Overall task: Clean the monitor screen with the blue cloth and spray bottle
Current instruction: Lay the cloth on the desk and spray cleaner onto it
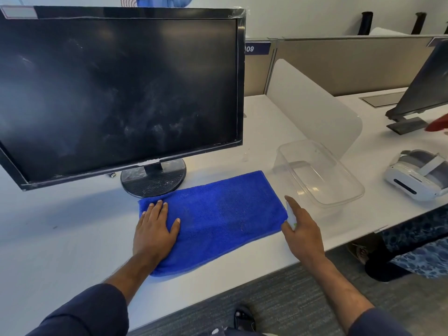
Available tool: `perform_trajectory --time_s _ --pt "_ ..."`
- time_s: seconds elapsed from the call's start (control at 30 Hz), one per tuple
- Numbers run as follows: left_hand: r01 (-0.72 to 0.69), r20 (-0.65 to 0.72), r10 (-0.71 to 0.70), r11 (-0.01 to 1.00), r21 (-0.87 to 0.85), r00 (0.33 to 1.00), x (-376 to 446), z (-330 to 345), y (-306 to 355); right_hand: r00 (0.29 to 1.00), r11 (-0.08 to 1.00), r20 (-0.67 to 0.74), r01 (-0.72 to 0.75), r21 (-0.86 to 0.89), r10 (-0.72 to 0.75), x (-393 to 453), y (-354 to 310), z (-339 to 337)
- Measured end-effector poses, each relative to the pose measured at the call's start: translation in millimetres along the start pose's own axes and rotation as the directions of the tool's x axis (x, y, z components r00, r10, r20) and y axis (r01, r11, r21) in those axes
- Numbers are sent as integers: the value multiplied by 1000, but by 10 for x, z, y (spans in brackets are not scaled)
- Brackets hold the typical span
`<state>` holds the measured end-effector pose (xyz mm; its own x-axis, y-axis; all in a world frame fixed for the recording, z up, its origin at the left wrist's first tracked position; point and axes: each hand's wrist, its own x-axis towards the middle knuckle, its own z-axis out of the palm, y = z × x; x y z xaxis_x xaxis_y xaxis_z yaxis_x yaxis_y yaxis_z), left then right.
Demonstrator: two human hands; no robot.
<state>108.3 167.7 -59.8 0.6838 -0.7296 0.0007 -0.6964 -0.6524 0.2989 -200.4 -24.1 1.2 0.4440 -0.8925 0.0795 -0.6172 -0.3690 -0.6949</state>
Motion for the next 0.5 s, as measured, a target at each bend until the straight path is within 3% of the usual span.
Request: perform_trajectory --time_s 0.27,0.5 --pt "51 -18 -51 999 -13 999 139 -167 205 998 998 38 47 -47 -45 188 -147 -28" --pt "-23 -79 20 999 -40 997 152 -56 262 989 994 114 81 77 -90 272 -148 17"
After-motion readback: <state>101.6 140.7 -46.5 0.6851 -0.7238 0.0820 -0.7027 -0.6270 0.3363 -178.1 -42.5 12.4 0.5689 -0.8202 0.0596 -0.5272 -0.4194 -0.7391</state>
